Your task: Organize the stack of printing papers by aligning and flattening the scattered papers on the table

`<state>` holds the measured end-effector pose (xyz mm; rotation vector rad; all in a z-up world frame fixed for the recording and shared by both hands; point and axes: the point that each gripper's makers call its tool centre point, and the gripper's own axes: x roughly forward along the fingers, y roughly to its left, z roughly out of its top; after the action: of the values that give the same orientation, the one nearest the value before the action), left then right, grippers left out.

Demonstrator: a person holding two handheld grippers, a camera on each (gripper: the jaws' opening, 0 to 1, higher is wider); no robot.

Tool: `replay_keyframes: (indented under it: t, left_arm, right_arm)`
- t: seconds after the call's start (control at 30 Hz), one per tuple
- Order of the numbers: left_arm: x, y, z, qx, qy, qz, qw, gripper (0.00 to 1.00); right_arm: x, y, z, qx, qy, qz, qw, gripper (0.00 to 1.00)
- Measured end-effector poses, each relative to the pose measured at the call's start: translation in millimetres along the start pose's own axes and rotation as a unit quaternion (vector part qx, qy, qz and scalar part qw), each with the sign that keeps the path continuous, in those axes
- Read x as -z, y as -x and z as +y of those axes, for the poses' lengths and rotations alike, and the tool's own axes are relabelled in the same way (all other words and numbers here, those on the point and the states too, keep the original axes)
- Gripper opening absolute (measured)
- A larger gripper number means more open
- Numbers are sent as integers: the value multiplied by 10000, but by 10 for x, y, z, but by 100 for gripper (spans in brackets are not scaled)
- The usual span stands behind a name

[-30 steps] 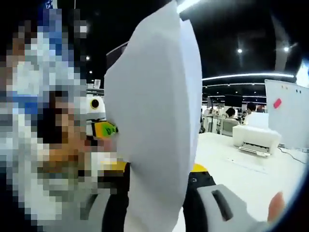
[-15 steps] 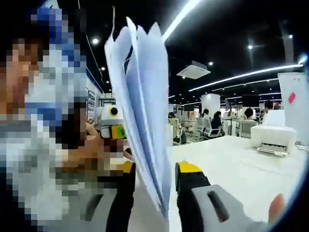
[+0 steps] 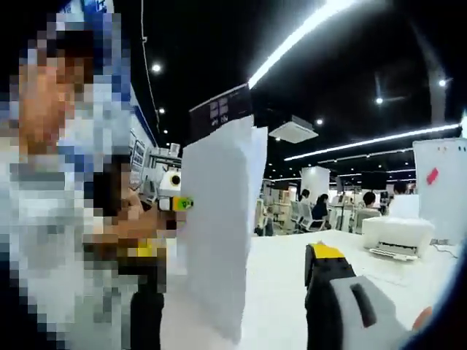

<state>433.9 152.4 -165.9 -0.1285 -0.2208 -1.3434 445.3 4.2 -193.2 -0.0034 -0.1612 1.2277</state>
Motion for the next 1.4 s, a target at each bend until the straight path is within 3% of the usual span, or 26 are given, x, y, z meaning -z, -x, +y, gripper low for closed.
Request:
replay_keyframes:
  t: [0.03,0.2,0.27,0.33,0.4,0.43,0.5,0.57,0.73,0.8,0.9,1.0,1.03,1.1,1.13,1.27,1.4]
  left_arm:
    - [-2,13,-32,182,93,-52,9998,6]
    - [-11,44,-16,437,232,-168,9986,6]
    - [-20,45,-7,482,200,-184,9985,6]
    - [-12,29,-16,486,207,-185,9984,6]
    - [-8,21,-32,522,227,-180,9982,6]
    - [-8,21,-33,525,230,-176,9982,6]
    - [-9,24,-36,536,233,-174,9981,6]
    - [-10,24,-36,550,253,-175,9980,6]
    - [-23,23,39,321,245,-142,9991,8]
    - [22,38,17,353,106,28,9993,7]
    - [84,73,41,259,-116,271,9992,15]
    - [114,88,33,281,-113,343,9989,6]
    - [118,88,3,341,-149,327,9988,6]
    - [126,87,-57,462,-221,295,9983,6]
    - [112,86,-79,533,-251,251,9979,6]
    - [9,115,-198,1059,-67,-79,9943,6]
    - [13,124,-257,1466,219,-213,9887,6]
  right_arm:
    - [19,-31,25,-211,-41,-47,9998,70]
    - [78,-262,150,-901,-321,-307,9949,68]
    - [150,-355,271,-1177,-258,-194,9925,65]
    - [270,-422,397,-1417,-32,99,9899,49]
    - [347,-440,478,-1582,33,376,9867,19]
    - [332,-454,468,-1551,18,367,9872,9]
    - [290,-448,426,-1511,-32,313,9880,9]
    - [244,-444,408,-1520,-135,256,9880,0]
    - [255,-469,459,-1550,-228,298,9872,0]
    - [244,-469,471,-1519,-43,211,9882,0]
    - [246,-458,448,-1359,152,219,9904,0]
    - [250,-452,448,-1274,298,218,9912,0]
    - [257,-433,405,-1054,570,224,9925,8]
    - [270,-396,318,-609,1112,235,9917,33]
    - [290,-355,306,-545,1175,302,9911,38]
    - [309,-285,368,-552,1318,269,9894,40]
    - [375,-301,480,-684,1223,561,9885,48]
